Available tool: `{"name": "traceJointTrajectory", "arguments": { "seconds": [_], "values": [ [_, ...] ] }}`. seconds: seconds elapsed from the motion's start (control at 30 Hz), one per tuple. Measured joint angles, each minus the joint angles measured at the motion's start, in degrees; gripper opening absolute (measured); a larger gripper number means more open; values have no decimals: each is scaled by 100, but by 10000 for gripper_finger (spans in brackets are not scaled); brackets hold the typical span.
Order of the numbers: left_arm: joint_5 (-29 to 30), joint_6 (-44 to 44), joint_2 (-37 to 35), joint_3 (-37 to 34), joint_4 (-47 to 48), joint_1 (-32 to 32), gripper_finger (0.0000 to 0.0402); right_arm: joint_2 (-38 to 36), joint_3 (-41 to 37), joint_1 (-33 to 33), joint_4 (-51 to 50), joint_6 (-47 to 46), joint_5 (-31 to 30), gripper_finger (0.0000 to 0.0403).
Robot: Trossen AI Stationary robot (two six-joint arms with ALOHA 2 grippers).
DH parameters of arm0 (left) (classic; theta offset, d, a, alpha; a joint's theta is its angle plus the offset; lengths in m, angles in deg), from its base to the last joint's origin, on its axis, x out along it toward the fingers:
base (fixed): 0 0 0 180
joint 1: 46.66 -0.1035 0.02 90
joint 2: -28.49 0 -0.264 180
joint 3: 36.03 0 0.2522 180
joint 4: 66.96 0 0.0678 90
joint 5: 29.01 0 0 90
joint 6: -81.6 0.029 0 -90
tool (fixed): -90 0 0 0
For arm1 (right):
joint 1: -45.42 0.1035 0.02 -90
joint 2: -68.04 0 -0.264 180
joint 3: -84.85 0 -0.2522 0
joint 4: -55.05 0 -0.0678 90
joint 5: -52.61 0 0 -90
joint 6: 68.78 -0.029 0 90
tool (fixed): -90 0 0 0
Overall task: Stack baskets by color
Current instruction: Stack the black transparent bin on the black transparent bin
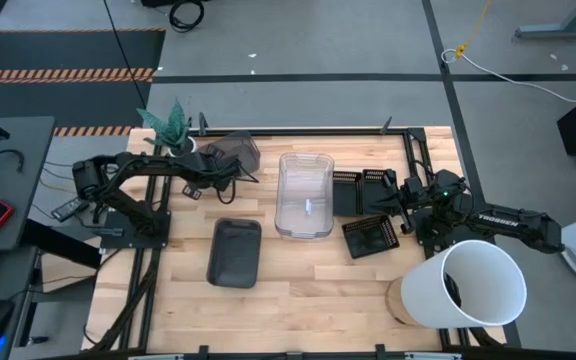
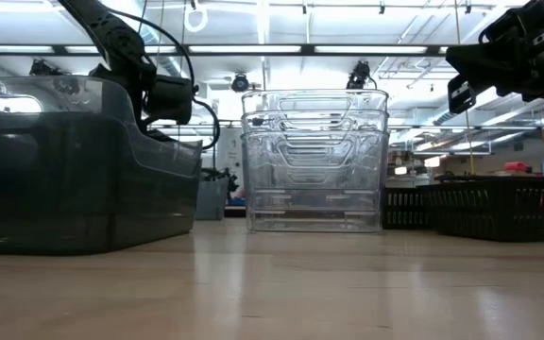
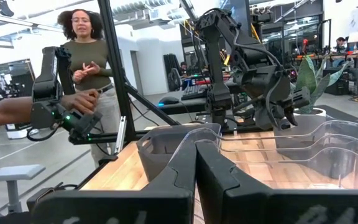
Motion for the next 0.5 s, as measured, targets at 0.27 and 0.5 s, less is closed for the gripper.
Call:
{"name": "traceJointTrajectory", "arguments": {
  "seconds": [0.27, 0.5],
  "values": [
    [-337, -818, -9, 2, 11, 203, 11, 1, -2, 0, -1, 0, -1, 14],
    [-696, -1378, -10, 229, 352, 489, 5, 2, -2, 0, 0, 0, -2, 14]
  ]
}}
